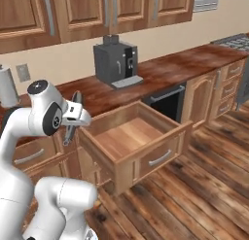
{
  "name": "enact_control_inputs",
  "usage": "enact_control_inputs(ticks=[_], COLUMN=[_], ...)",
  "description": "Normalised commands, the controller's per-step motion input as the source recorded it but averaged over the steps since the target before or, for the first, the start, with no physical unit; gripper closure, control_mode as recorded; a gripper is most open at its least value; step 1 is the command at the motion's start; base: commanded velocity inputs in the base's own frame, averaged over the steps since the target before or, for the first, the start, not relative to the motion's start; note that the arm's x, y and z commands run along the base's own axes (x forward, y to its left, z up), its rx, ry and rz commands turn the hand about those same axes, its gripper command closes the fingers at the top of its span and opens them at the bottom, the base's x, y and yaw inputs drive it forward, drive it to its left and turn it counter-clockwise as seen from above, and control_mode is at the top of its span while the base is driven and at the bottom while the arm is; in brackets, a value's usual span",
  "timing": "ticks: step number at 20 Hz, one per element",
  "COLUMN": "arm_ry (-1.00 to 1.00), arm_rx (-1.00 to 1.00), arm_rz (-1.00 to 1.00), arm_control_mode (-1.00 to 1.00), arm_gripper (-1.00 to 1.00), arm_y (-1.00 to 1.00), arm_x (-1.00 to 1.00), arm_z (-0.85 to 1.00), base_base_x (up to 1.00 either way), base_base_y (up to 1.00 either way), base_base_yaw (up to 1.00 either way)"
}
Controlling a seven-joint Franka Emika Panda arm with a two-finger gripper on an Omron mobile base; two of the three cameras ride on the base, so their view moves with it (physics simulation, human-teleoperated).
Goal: Take the tongs from the drawer on the right and place them on the dining counter next to the tray containing the hot dog.
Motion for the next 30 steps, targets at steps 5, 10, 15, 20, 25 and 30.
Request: enact_control_inputs(ticks=[5, 10, 15, 20, 25, 30], arm_ry=[0.00, 0.00, 0.00, 0.00, 0.00, 0.00], arm_rx=[0.00, 0.00, 0.00, 0.00, 0.00, 0.00], arm_rz=[0.00, 0.00, 0.00, 0.00, 0.00, 0.00], arm_control_mode=[1.00, 1.00, 1.00, 1.00, 1.00, 1.00], arm_gripper=[1.00, 1.00, 1.00, 1.00, 1.00, 1.00], arm_y=[0.00, 0.00, 0.00, 0.00, 0.00, 0.00], arm_x=[0.00, 0.00, 0.00, 0.00, 0.00, 0.00], arm_z=[0.00, 0.00, 0.00, 0.00, 0.00, 0.00], base_base_x=[-0.31, -0.27, -0.41, -0.31, -0.08, 0.00], base_base_y=[0.00, 0.00, 0.00, 0.00, 0.00, 0.00], base_base_yaw=[-0.42, -0.42, -0.40, -0.37, -0.30, -0.23])
